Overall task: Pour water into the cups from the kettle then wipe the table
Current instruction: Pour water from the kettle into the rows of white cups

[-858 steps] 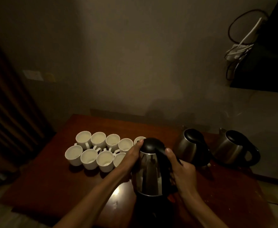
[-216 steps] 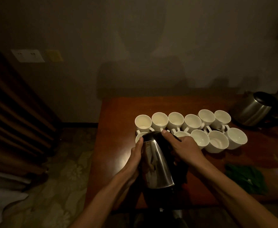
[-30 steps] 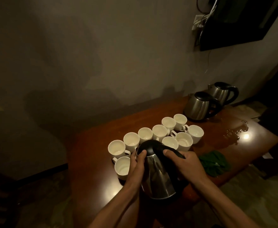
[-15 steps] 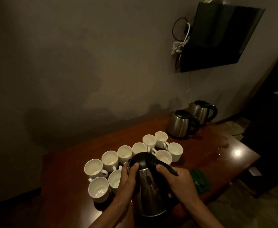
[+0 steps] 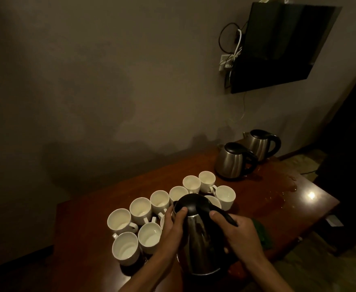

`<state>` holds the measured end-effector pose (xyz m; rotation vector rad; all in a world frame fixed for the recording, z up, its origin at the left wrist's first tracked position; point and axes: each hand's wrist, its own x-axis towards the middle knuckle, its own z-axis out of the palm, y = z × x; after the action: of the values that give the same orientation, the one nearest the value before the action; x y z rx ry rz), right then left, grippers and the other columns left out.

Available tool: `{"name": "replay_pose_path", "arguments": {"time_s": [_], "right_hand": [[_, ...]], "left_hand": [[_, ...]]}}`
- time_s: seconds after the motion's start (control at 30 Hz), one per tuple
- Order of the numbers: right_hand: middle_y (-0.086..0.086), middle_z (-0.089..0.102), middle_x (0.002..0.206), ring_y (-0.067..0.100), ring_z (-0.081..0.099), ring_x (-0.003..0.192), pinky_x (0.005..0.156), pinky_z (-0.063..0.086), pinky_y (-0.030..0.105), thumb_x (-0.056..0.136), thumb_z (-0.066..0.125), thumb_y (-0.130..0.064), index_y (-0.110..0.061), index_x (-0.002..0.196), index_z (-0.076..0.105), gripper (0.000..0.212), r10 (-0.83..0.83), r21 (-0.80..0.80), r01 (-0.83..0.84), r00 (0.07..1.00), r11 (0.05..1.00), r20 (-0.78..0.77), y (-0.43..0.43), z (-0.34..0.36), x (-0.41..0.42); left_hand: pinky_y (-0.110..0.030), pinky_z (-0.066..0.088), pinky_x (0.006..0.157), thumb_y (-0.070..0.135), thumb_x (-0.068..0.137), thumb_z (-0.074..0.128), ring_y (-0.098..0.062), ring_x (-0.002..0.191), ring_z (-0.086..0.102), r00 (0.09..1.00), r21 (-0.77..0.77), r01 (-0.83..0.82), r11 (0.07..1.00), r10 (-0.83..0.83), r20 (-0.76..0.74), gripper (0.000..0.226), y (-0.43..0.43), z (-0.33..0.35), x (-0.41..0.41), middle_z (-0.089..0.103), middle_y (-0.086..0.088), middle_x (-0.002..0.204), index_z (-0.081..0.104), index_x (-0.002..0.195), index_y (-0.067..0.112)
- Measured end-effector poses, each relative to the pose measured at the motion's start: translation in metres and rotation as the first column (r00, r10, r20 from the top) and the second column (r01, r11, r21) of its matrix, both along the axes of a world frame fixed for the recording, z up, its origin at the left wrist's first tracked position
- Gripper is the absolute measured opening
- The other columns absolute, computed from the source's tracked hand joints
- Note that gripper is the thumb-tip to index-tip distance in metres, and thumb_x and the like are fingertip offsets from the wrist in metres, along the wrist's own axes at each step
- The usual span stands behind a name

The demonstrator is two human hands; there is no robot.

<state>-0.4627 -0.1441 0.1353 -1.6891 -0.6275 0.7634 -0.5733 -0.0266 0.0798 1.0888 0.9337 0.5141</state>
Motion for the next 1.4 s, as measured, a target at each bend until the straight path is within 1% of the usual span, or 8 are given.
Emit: {"name": "replay_pose_path", "arguments": {"time_s": [0.33,0.5,0.63,0.77,0.9,1.13,1.27,1.4], "right_hand": [[0.001,0.06,0.05,0.011,0.052,0.041,0.04,0.041,0.018,0.088,0.068,-0.028,-0.007,0.063,0.064,0.033,-0.049,0.037,0.048,0.998,0.998,0.042,0.0,0.002,0.006],[0.004,0.063,0.053,0.012,0.056,0.042,0.039,0.042,0.019,0.088,0.068,-0.026,-0.002,0.068,0.066,0.031,-0.076,0.035,0.075,0.997,0.997,0.03,-0.004,0.002,0.007],[0.005,0.063,0.054,0.016,0.057,0.044,0.041,0.044,0.023,0.088,0.068,-0.028,0.002,0.072,0.068,0.035,-0.118,0.021,0.117,0.992,0.993,0.044,-0.008,-0.001,0.004],[0.005,0.06,0.049,0.014,0.054,0.039,0.039,0.04,0.017,0.087,0.069,-0.027,0.004,0.068,0.066,0.037,-0.16,0.051,0.157,0.985,0.986,0.067,-0.009,-0.001,-0.001],[0.01,0.061,0.054,0.017,0.055,0.043,0.04,0.043,0.018,0.083,0.07,-0.033,0.008,0.071,0.066,0.043,-0.175,0.079,0.169,0.982,0.983,0.078,-0.009,-0.002,-0.002],[0.007,0.061,0.053,0.016,0.056,0.043,0.041,0.043,0.019,0.084,0.068,-0.032,0.01,0.073,0.063,0.044,-0.17,0.121,0.158,0.981,0.98,0.096,-0.009,-0.003,0.001],[0.002,0.058,0.047,0.014,0.054,0.039,0.039,0.041,0.018,0.088,0.068,-0.024,0.007,0.068,0.062,0.037,-0.153,0.129,0.14,0.984,0.982,0.096,-0.006,-0.009,0.013],[0.003,0.062,0.052,0.013,0.057,0.044,0.042,0.043,0.017,0.082,0.067,-0.035,0.004,0.07,0.064,0.041,-0.087,0.137,0.073,0.991,0.988,0.101,-0.002,-0.013,0.03]], "left_hand": [[-0.023,0.045,0.081,0.041,0.103,0.045,-0.009,0.105,0.046,0.997,0.031,0.074,0.997,-0.074,0.013,0.056,0.004,0.006,0.009,0.039,0.006,0.127,0.024,0.153,0.032],[-0.016,0.046,0.078,0.039,0.1,0.05,0.004,0.096,0.049,0.993,0.063,0.101,0.993,-0.104,0.051,0.051,0.004,0.008,0.006,0.046,0.017,0.12,0.026,0.145,0.036],[-0.021,0.046,0.088,0.049,0.093,0.055,-0.011,0.118,0.047,0.987,0.053,0.14,0.989,-0.144,0.067,0.07,0.003,0.008,0.004,0.04,0.008,0.14,0.021,0.152,0.035],[-0.018,0.048,0.087,0.063,0.084,0.059,-0.006,0.111,0.052,0.979,0.082,0.179,0.98,-0.186,0.085,0.071,0.004,0.011,0.003,0.042,0.011,0.134,0.024,0.142,0.043],[-0.021,0.047,0.09,0.059,0.085,0.057,-0.01,0.115,0.05,0.971,0.102,0.209,0.973,-0.219,0.096,0.065,0.009,0.009,0.004,0.042,0.008,0.138,0.024,0.139,0.044],[-0.041,0.043,0.112,0.085,0.062,0.064,-0.024,0.138,0.043,0.97,0.114,0.221,0.969,-0.23,0.073,0.114,0.013,0.004,0.008,0.033,-0.002,0.159,0.018,0.154,0.037],[-0.038,0.044,0.109,0.069,0.075,0.058,-0.025,0.136,0.045,0.974,0.107,0.203,0.973,-0.212,0.077,0.095,0.013,0.002,0.018,0.036,-0.003,0.156,0.02,0.155,0.035],[-0.04,0.046,0.105,0.063,0.087,0.057,-0.021,0.125,0.051,0.984,0.097,0.165,0.981,-0.171,0.05,0.082,0.012,0.002,0.03,0.042,-0.002,0.149,0.021,0.154,0.033]]}}
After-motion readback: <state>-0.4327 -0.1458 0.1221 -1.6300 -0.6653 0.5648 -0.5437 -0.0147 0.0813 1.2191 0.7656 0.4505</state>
